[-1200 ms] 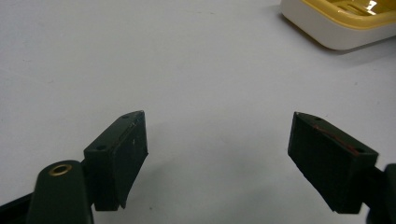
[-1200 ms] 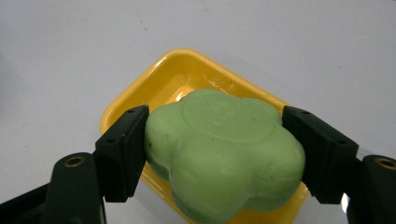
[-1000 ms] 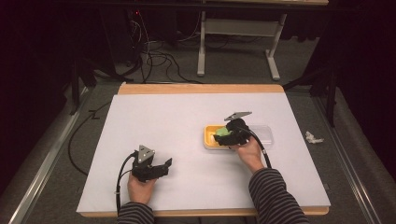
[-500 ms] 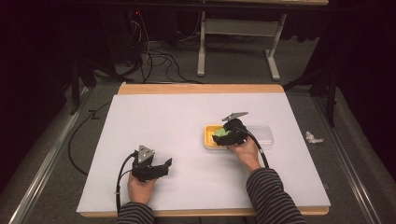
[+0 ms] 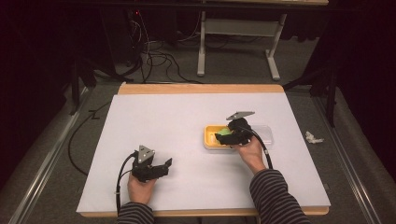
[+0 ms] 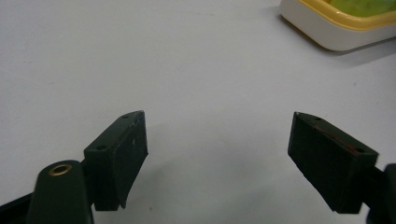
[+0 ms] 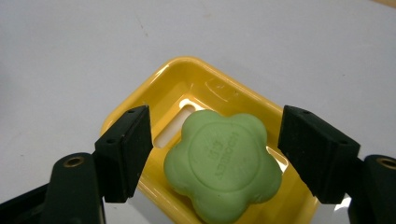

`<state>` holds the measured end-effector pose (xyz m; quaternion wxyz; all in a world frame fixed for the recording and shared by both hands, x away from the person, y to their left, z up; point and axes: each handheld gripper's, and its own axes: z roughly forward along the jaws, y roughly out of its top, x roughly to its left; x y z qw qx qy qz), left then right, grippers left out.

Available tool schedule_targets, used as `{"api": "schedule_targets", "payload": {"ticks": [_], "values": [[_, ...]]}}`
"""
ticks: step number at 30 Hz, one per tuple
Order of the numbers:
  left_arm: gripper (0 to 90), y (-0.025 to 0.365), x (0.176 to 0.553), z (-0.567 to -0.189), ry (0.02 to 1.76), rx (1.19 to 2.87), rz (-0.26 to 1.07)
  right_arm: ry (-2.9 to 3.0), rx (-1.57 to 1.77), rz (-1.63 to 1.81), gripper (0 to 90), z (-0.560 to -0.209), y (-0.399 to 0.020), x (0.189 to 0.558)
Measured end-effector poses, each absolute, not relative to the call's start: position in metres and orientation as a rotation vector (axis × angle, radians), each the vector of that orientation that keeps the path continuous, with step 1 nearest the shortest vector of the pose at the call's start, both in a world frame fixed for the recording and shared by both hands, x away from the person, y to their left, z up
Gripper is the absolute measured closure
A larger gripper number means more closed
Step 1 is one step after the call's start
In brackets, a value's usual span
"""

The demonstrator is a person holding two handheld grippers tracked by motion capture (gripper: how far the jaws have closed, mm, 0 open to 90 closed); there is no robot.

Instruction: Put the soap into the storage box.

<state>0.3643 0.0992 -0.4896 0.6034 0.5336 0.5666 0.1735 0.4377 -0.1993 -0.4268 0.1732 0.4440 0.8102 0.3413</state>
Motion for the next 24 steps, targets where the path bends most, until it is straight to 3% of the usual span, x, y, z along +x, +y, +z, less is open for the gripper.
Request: {"api": "schedule_targets", "payload": {"ticks": [24], "values": [[20.4,0.099,0.364,-0.489,1.308,1.232,0.397,2.171,1.272,1.078,28.3,-0.400,-0.245,0.409]]}}
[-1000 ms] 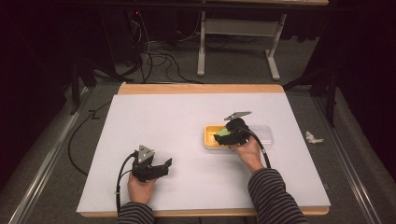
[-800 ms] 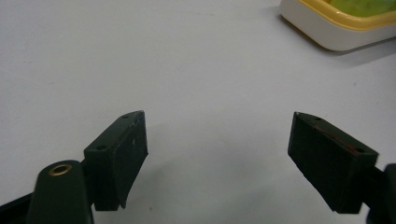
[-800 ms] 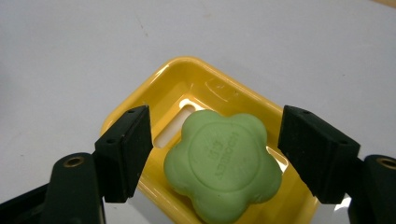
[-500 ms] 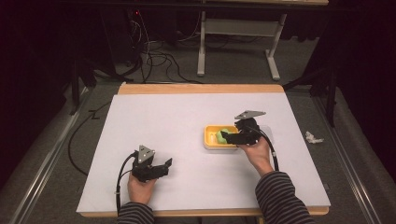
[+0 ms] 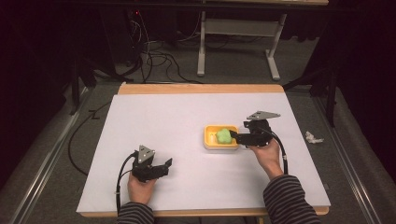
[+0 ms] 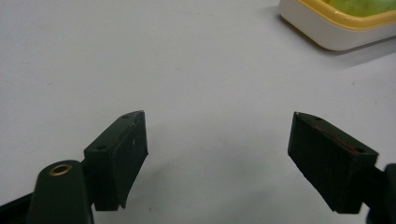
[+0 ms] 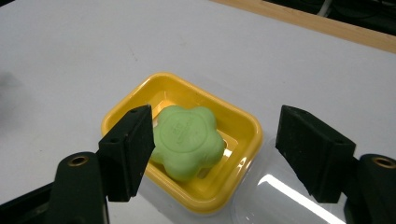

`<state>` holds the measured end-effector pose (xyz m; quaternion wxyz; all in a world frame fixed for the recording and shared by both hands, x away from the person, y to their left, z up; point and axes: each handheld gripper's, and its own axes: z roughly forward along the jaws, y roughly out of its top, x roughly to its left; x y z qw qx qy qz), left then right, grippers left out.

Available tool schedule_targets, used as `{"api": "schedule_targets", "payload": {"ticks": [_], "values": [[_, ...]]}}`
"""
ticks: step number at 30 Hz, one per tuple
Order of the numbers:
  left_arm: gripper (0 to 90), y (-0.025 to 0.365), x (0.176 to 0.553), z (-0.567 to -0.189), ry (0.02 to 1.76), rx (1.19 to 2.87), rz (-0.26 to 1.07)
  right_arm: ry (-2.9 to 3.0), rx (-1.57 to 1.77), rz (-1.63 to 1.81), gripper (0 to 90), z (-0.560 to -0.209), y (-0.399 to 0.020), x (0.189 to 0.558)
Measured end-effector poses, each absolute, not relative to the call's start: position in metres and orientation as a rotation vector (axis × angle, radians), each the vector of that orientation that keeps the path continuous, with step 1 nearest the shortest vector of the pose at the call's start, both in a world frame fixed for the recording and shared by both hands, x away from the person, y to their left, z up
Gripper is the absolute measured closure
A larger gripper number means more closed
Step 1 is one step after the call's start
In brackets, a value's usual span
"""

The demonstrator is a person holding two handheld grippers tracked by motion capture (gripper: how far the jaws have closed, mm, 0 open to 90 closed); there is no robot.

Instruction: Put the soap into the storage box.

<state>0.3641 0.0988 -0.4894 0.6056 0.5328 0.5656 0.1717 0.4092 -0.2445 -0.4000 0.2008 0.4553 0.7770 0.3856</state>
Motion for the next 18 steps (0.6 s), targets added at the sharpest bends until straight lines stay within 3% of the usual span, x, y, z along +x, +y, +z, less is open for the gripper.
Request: {"api": "schedule_targets", "payload": {"ticks": [18], "values": [[20.4,0.099,0.364,-0.490,1.308,1.236,0.398,2.129,1.236,1.113,28.8,-0.388,-0.255,0.394]]}}
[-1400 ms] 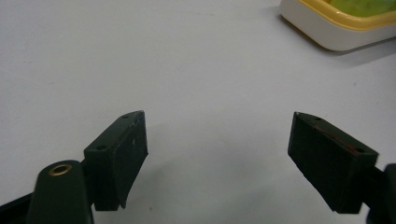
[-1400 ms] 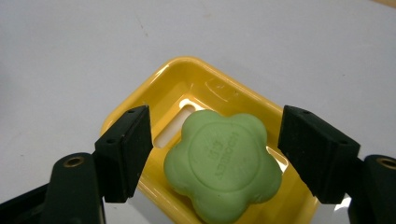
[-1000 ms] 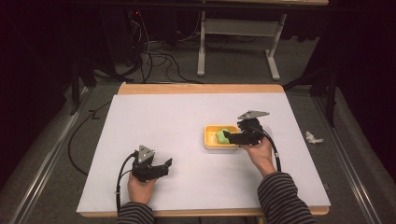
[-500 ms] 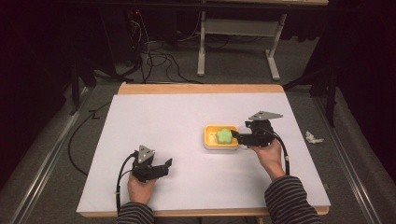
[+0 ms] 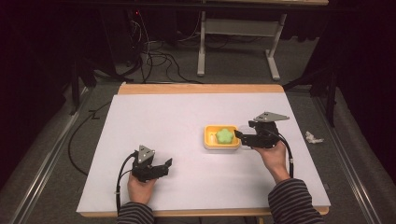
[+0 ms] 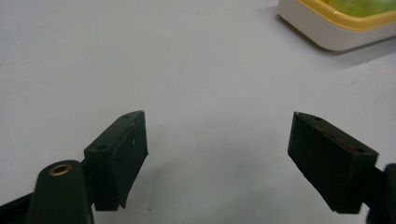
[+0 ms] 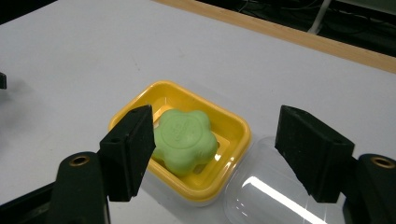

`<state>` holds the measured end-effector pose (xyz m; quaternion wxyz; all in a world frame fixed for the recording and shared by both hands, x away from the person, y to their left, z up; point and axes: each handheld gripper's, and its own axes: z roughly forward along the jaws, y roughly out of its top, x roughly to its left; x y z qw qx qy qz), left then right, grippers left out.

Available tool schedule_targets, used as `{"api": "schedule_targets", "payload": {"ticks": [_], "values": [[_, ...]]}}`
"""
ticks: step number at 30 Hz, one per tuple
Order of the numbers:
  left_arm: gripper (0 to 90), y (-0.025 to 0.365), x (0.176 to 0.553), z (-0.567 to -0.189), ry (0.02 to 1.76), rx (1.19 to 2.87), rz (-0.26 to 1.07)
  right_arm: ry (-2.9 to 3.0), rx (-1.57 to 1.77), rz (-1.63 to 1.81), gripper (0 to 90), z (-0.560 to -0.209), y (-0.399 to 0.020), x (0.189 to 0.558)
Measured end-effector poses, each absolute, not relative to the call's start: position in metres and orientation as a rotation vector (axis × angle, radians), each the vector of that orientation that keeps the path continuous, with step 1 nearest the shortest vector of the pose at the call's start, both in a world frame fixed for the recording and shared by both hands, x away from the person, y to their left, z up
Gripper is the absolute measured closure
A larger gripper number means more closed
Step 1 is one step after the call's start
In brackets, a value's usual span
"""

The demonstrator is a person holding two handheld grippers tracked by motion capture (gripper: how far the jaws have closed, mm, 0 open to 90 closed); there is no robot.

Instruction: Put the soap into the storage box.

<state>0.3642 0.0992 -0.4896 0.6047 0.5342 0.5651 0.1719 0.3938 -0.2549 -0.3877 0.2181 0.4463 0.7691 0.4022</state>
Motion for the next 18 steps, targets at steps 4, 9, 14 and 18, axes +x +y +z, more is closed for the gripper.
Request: {"api": "schedule_targets", "payload": {"ticks": [4,9,14,18], "values": [[20.3,0.099,0.364,-0.490,1.308,1.237,0.397,2.124,1.229,1.123,28.8,-0.385,-0.256,0.390],[20.4,0.099,0.364,-0.489,1.308,1.232,0.398,2.116,1.224,1.129,29.0,-0.383,-0.258,0.387],[20.4,0.098,0.364,-0.490,1.307,1.233,0.404,2.110,1.224,1.132,29.0,-0.381,-0.261,0.383],[20.4,0.098,0.364,-0.490,1.307,1.234,0.407,2.098,1.221,1.142,29.1,-0.380,-0.265,0.380]]}}
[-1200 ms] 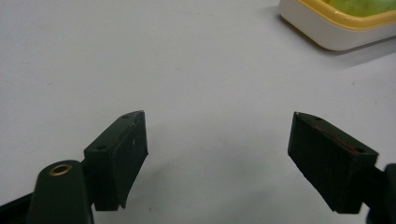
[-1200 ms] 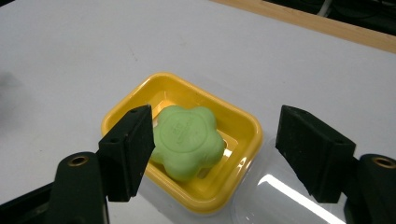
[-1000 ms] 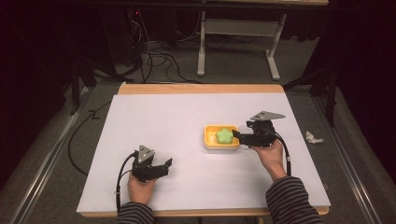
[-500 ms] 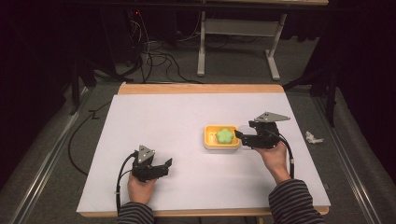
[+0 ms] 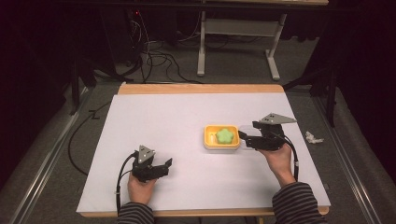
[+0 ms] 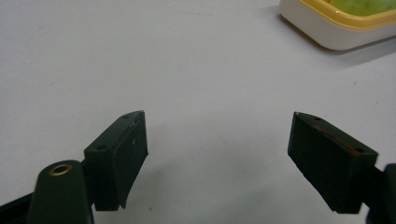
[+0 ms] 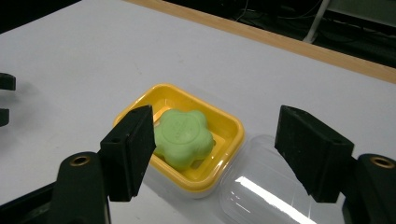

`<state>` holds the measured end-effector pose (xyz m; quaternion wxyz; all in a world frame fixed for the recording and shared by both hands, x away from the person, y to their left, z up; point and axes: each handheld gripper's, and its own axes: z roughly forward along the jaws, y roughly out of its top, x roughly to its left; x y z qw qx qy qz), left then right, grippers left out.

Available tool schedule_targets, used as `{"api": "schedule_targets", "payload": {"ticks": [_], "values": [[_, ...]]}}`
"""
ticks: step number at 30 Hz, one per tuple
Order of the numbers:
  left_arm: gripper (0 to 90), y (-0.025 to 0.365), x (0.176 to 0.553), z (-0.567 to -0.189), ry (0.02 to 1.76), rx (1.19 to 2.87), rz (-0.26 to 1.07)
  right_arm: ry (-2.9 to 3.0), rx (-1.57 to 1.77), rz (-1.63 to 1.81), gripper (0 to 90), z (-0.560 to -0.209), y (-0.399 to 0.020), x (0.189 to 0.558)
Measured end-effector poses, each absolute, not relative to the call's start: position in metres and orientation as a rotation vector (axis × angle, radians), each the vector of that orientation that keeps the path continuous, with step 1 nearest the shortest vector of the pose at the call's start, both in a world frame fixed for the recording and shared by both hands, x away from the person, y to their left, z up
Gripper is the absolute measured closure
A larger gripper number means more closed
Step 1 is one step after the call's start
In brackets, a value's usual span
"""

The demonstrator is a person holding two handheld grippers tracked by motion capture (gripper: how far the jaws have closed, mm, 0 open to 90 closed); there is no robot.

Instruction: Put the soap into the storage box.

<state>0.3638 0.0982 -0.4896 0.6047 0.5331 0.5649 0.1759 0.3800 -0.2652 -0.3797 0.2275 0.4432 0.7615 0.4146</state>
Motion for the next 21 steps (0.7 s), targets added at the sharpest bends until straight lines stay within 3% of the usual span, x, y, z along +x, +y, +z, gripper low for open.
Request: {"api": "schedule_targets", "payload": {"ticks": [21], "values": [[20.6,0.098,0.364,-0.490,1.305,1.238,0.415,2.044,1.262,1.165,29.9,-0.378,-0.289,0.364]]}}
